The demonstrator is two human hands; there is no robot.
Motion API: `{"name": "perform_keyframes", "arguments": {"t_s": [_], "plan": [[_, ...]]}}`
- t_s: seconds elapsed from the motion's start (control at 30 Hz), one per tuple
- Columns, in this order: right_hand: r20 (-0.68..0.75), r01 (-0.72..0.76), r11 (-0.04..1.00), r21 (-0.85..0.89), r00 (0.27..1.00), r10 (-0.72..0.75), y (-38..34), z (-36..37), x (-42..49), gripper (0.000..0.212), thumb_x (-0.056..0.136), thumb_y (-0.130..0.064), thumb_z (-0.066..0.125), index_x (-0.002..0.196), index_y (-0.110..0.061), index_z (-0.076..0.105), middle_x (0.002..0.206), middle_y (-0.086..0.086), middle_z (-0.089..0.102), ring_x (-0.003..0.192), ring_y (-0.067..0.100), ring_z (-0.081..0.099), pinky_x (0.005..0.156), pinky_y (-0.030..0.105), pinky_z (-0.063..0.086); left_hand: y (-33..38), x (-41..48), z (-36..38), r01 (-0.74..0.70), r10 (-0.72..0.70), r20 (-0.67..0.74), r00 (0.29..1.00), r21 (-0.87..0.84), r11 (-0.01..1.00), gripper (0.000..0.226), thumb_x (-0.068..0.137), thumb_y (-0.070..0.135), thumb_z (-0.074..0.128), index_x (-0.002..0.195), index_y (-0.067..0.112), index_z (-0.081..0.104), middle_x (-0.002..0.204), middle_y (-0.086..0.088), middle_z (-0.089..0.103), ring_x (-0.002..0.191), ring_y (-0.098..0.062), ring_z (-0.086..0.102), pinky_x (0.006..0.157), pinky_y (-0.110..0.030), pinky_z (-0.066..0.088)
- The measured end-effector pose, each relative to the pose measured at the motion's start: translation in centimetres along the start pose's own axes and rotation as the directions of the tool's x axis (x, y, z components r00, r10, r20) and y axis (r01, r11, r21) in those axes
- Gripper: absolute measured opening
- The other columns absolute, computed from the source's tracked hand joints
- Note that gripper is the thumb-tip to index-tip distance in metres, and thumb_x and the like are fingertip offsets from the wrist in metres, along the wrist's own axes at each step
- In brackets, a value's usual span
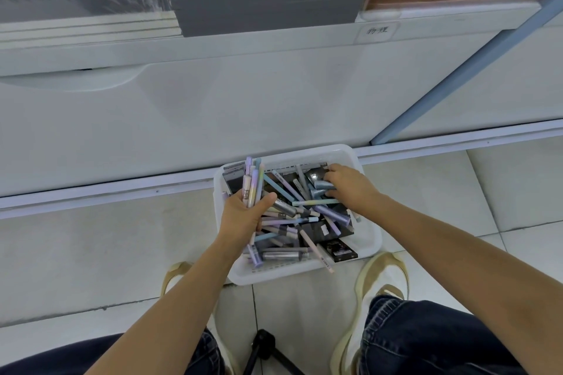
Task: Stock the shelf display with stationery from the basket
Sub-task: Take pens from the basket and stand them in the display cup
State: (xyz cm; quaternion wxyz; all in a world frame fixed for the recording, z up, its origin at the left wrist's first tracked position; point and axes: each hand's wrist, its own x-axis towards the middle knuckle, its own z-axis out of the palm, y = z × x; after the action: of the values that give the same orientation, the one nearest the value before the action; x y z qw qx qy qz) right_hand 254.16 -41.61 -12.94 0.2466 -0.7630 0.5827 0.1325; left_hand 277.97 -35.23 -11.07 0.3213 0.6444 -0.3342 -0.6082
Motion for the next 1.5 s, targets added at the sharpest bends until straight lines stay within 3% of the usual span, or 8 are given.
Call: {"name": "perform_keyframes", "arguments": {"t_s": [0.17, 0.33, 0.53, 0.8, 0.97, 1.17, 1.37, 1.5], "plan": [[-0.055, 0.073, 0.842, 0.535, 0.997, -0.052, -1.5, -4.2, -1.6, 0.023, 0.095, -0.026, 0.061, 0.09, -0.003, 0.062, 0.074, 0.004, 0.054, 0.062, 0.015, 0.048, 0.058, 0.024, 0.036, 2.2, -0.9, 0.2, -0.051, 0.05, -0.022, 0.999, -0.057, 0.997, 0.024, 0.084, 0.023, 0.074, 0.086, 0.004, 0.06, 0.05, 0.002, 0.053, 0.039, -0.008, 0.046, 0.042, -0.021, 0.047], [-0.072, 0.157, 0.642, 0.751, 0.985, -0.156, -4.8, -11.0, -4.4, 0.029, 0.097, -0.026, 0.057, 0.083, -0.001, 0.054, 0.066, 0.006, 0.044, 0.056, 0.012, 0.042, 0.054, 0.021, 0.038, 7.6, -2.8, 1.4, -0.193, 0.176, -0.134, 0.975, -0.128, 0.973, 0.027, 0.087, 0.025, 0.072, 0.088, -0.001, 0.063, 0.062, -0.015, 0.054, 0.04, -0.012, 0.044, 0.043, -0.023, 0.043], [-0.127, 0.284, 0.586, 0.759, 0.947, -0.295, -7.9, -17.6, -9.5, 0.027, 0.099, -0.023, 0.054, 0.09, 0.002, 0.056, 0.06, -0.003, 0.044, 0.05, 0.007, 0.036, 0.05, 0.017, 0.033, 14.7, -7.4, 2.4, -0.414, 0.394, -0.13, 0.91, -0.211, 0.885, 0.023, 0.087, 0.027, 0.07, 0.072, 0.01, 0.066, 0.045, 0.006, 0.051, 0.039, -0.006, 0.046, 0.041, -0.019, 0.042], [-0.385, 0.499, 0.584, 0.641, 0.866, -0.318, -9.7, -25.9, -16.7, 0.022, 0.099, -0.024, 0.054, 0.082, -0.011, 0.05, 0.062, -0.004, 0.041, 0.053, 0.007, 0.036, 0.052, 0.019, 0.034, 24.3, -13.5, 2.9, -0.548, 0.541, -0.092, 0.836, -0.194, 0.814, 0.024, 0.081, 0.03, 0.076, 0.074, 0.011, 0.063, 0.045, 0.001, 0.054, 0.034, -0.011, 0.045, 0.033, -0.02, 0.038], [-0.639, 0.6, 0.504, 0.621, 0.76, -0.118, -9.1, -33.3, -20.8, 0.02, 0.099, -0.009, 0.044, 0.118, -0.004, 0.049, 0.077, 0.003, 0.046, 0.057, 0.009, 0.04, 0.059, 0.023, 0.033, 31.0, -17.3, 3.0, -0.665, 0.659, -0.099, 0.746, -0.153, 0.731, 0.03, 0.079, 0.038, 0.077, 0.071, 0.015, 0.059, 0.046, -0.004, 0.053, 0.027, -0.016, 0.04, 0.028, -0.021, 0.034], [-0.874, 0.665, 0.662, 0.347, 0.485, -0.029, -6.9, -41.1, -24.4, 0.018, 0.1, -0.015, 0.051, 0.115, -0.009, 0.06, 0.074, -0.001, 0.056, 0.055, 0.003, 0.056, 0.057, 0.017, 0.046, 37.0, -19.8, 3.2, -0.762, 0.757, -0.091, 0.647, -0.109, 0.638, 0.039, 0.07, 0.05, 0.078, 0.07, 0.014, 0.064, 0.049, -0.01, 0.051, 0.029, -0.019, 0.036, 0.03, -0.021, 0.031], [-0.818, 0.376, 0.875, 0.306, 0.573, 0.04, -5.5, -42.8, -22.7, 0.026, 0.101, -0.02, 0.048, 0.121, -0.008, 0.058, 0.101, 0.014, 0.069, 0.085, 0.026, 0.068, 0.074, 0.038, 0.054, 40.1, -19.9, 4.1, -0.816, 0.817, -0.062, 0.573, -0.14, 0.561, 0.026, 0.078, 0.033, 0.077, 0.077, 0.011, 0.065, 0.044, 0.003, 0.054, 0.034, -0.007, 0.044, 0.034, -0.017, 0.039], [-0.829, 0.393, 0.889, 0.235, 0.558, -0.027, -5.4, -42.1, -23.1, 0.022, 0.1, -0.02, 0.05, 0.116, -0.01, 0.061, 0.096, 0.009, 0.069, 0.086, 0.02, 0.066, 0.08, 0.037, 0.055, 41.1, -19.1, 4.4, -0.822, 0.827, -0.048, 0.561, -0.148, 0.549, 0.023, 0.077, 0.03, 0.079, 0.076, 0.011, 0.066, 0.046, 0.003, 0.054, 0.036, -0.006, 0.045, 0.04, -0.017, 0.043]]}}
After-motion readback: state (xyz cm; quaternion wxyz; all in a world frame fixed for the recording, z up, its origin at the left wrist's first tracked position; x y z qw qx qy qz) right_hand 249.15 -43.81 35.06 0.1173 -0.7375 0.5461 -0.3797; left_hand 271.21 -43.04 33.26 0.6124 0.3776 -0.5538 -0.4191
